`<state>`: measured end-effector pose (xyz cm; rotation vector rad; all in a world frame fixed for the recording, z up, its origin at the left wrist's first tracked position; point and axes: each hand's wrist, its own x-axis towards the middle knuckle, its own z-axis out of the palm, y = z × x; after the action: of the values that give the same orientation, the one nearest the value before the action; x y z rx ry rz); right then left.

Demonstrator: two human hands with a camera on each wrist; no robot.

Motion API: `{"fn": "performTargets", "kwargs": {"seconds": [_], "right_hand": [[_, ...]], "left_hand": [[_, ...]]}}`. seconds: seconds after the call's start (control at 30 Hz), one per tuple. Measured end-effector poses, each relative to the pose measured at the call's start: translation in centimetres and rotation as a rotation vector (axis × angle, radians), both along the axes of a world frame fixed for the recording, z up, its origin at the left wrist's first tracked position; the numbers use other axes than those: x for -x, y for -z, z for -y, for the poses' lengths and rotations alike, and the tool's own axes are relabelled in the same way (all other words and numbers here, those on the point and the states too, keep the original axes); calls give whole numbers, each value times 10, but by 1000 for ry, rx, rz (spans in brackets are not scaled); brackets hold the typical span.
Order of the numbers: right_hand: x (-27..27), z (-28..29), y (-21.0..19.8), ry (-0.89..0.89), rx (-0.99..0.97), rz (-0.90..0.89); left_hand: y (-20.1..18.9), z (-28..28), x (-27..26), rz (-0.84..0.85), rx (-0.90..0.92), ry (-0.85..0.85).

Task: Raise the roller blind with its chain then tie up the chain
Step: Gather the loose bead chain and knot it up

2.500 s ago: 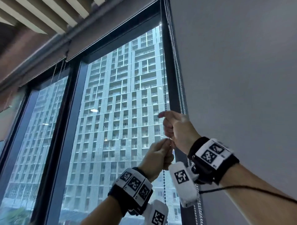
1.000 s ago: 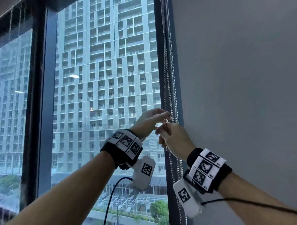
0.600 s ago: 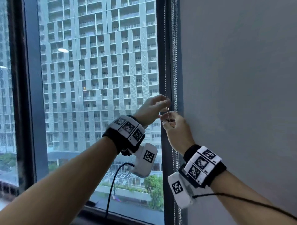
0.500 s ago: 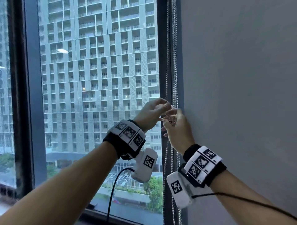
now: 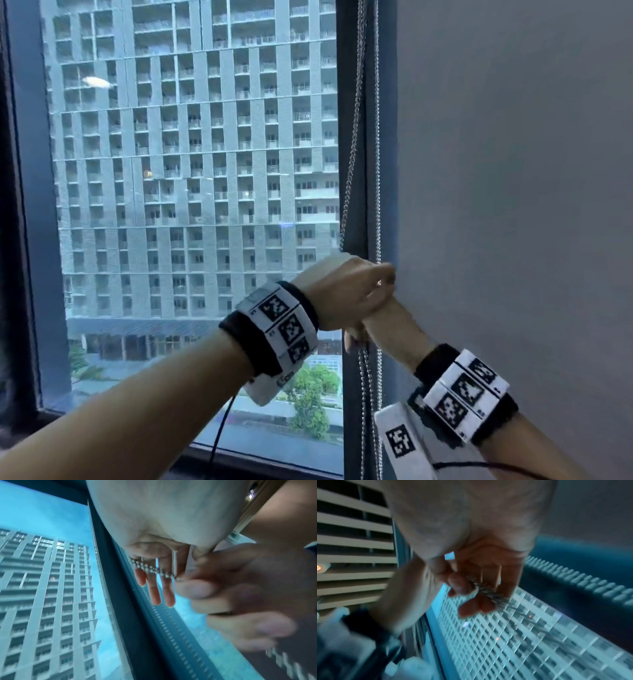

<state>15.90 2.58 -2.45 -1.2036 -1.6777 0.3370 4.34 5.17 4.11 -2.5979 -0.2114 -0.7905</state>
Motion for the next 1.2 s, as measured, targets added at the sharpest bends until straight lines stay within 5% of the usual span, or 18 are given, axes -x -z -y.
{"fn": "performTargets", "kwargs": {"seconds": [0.07, 0.2, 0.27, 0.37, 0.47, 0.57, 0.67, 0.73, 0.97, 1.2], "right_hand": [[-14, 4, 10, -137, 64, -161], [-39, 18, 4, -106, -9, -83], [-38, 21, -19, -21, -134, -34], [-17, 13, -59, 64, -330, -38], [12, -6, -64, -86, -363, -163], [30, -21, -33, -60, -286, -236], [30, -25, 3, 57, -277, 13], [23, -23, 14, 125, -283, 94], [6, -19, 13, -47, -332, -252], [13, -36, -17, 49, -316, 5]], "left_hand": [[2, -17, 15, -47, -111, -79], [6, -33, 41, -120, -202, -180], [4, -32, 46, -88, -57, -116], [-8, -17, 48, -3, 515, 182], [-23, -3, 49, 142, 857, 512], [-30, -4, 53, 255, 884, 519], [-29, -11, 56, 304, 881, 452], [-32, -11, 58, 317, 1043, 554], [-50, 0, 58, 165, 1566, 955], [-54, 3, 45, -34, 1610, 949]]}}
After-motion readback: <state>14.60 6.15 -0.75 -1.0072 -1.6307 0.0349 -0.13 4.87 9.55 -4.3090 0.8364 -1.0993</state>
